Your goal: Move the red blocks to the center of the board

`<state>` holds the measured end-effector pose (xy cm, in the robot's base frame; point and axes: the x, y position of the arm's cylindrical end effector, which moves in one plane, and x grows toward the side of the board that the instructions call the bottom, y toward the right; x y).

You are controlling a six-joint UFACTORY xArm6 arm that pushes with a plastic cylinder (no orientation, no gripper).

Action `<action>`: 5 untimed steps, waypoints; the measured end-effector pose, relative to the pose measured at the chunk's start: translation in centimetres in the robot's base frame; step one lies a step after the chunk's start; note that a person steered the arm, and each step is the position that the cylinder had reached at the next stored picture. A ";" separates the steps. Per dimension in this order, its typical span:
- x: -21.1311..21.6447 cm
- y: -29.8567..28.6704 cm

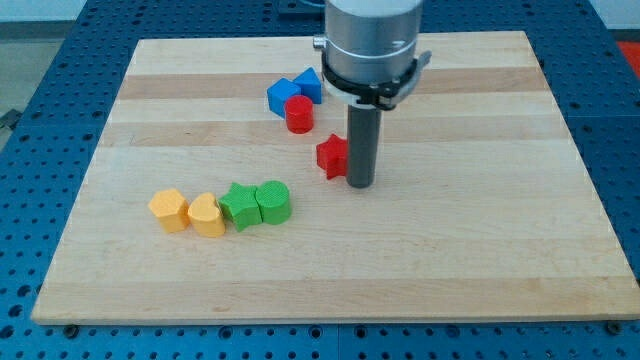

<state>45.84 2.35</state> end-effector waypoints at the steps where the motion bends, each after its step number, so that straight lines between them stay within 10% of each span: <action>1: -1.9 -2.3; 5: -3.1 -10.8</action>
